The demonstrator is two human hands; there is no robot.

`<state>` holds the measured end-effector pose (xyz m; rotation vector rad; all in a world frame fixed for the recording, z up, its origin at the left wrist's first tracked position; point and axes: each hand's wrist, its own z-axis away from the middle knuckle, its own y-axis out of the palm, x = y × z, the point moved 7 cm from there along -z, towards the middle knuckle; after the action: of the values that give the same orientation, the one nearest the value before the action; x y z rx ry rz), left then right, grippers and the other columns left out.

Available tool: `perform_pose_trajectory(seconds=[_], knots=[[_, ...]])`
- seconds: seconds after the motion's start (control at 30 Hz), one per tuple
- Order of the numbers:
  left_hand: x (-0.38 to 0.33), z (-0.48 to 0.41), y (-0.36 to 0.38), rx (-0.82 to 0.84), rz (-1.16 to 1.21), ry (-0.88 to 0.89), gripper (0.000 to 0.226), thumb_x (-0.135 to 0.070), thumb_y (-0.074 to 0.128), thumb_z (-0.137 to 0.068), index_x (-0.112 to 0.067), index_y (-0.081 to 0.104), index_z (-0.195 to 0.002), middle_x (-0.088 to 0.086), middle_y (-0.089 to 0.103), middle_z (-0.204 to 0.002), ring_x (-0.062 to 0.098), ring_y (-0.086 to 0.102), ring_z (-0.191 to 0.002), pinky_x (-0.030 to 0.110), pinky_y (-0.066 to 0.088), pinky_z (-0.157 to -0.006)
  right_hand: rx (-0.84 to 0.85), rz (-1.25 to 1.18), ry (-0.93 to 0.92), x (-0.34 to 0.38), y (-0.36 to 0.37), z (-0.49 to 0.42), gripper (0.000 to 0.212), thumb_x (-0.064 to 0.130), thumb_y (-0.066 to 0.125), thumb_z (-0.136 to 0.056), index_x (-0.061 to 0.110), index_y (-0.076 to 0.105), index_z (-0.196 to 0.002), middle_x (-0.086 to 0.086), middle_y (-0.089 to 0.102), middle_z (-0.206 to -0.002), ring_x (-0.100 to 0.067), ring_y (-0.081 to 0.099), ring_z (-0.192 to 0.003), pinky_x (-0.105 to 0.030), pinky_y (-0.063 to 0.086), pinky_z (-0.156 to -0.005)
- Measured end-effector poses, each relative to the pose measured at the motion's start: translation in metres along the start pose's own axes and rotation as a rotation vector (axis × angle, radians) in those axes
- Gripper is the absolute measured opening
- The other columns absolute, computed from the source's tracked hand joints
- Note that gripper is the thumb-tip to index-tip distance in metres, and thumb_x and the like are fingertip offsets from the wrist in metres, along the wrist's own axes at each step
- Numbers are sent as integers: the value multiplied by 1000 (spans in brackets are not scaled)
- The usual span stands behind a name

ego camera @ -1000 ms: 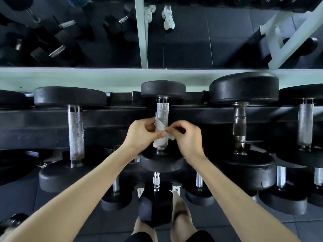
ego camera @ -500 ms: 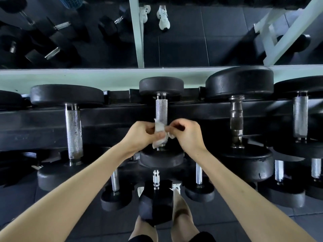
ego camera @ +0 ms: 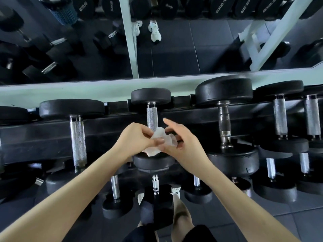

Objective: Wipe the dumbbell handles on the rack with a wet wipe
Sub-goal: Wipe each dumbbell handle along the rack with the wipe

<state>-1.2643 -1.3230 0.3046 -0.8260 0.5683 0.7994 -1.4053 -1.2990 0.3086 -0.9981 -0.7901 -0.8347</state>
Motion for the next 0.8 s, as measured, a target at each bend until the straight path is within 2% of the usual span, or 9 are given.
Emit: perform_pose_trajectory(seconds=[0.1, 0.17, 0.23, 0.3, 0.37, 0.5, 0.57, 0.63, 0.8], knots=[[-10, 1, 12, 180, 102, -87, 26, -38, 79, -71, -16, 77, -83, 11, 72, -84, 7, 59, -71, 23, 48, -73, -128, 73, -67, 9, -5, 8, 38, 12, 75, -77, 18, 67, -114, 8, 60, -100, -9, 58, -89, -29, 49, -83], [-18, 5, 16, 244, 60, -97, 27, -44, 78, -69, -24, 77, -86, 0, 73, -89, 3, 58, -78, 22, 44, -77, -196, 65, -55, 9, -11, 13, 18, 9, 72, -80, 15, 73, -97, 1, 64, -89, -15, 59, -81, -35, 51, -77], [-24, 8, 19, 273, 73, -107, 20, -43, 77, -70, -29, 76, -85, -7, 73, -92, 0, 60, -87, 20, 45, -80, -234, 43, -53, 8, -19, 19, 15, 10, 70, -83, 17, 74, -95, 1, 65, -85, -11, 58, -77, -28, 50, -72], [-27, 9, 16, 200, 126, -120, 12, -38, 76, -75, -30, 74, -83, -8, 72, -91, 2, 61, -90, 18, 44, -76, -293, -46, -14, 2, -32, 22, 18, 10, 68, -85, 19, 74, -100, 3, 66, -86, -4, 58, -78, -16, 45, -72], [-29, 7, -1, -43, 99, -46, 9, -34, 72, -80, -26, 73, -84, -9, 71, -86, 5, 63, -86, 16, 42, -68, -356, -116, 48, -4, -45, 22, 22, 13, 63, -88, 23, 72, -105, 7, 66, -90, -2, 58, -81, -10, 42, -74], [-43, 9, -49, -618, -164, 86, 34, -45, 63, -84, -19, 67, -105, -7, 65, -97, 12, 59, -86, 18, 38, -64, -357, 166, 101, -10, -47, -13, 23, 17, 49, -91, 23, 67, -78, 9, 55, -75, -7, 48, -65, -22, 33, -61], [-41, -7, -53, -611, -184, -68, 60, -59, 56, -83, -16, 54, -125, 3, 58, -120, 21, 56, -104, 24, 36, -74, -354, 335, 119, -14, -40, -37, 21, 16, 47, -91, 18, 64, -79, 6, 55, -79, -12, 50, -69, -21, 25, -55], [-37, -30, -44, -486, -43, -224, 67, -66, 54, -80, -14, 53, -122, 1, 60, -118, 24, 55, -111, 23, 38, -72, -374, 397, 124, -19, -33, -59, 21, 16, 47, -92, 15, 68, -91, 1, 63, -93, -19, 59, -83, -22, 27, -56], [-24, -67, -40, -469, 174, -270, 69, -66, 74, -60, -6, 65, -91, 4, 66, -91, 18, 60, -82, 23, 42, -59, -303, 328, 112, -18, -18, -97, 31, 13, 45, -93, 17, 53, -63, 1, 54, -65, -19, 49, -65, -27, 31, -60]])
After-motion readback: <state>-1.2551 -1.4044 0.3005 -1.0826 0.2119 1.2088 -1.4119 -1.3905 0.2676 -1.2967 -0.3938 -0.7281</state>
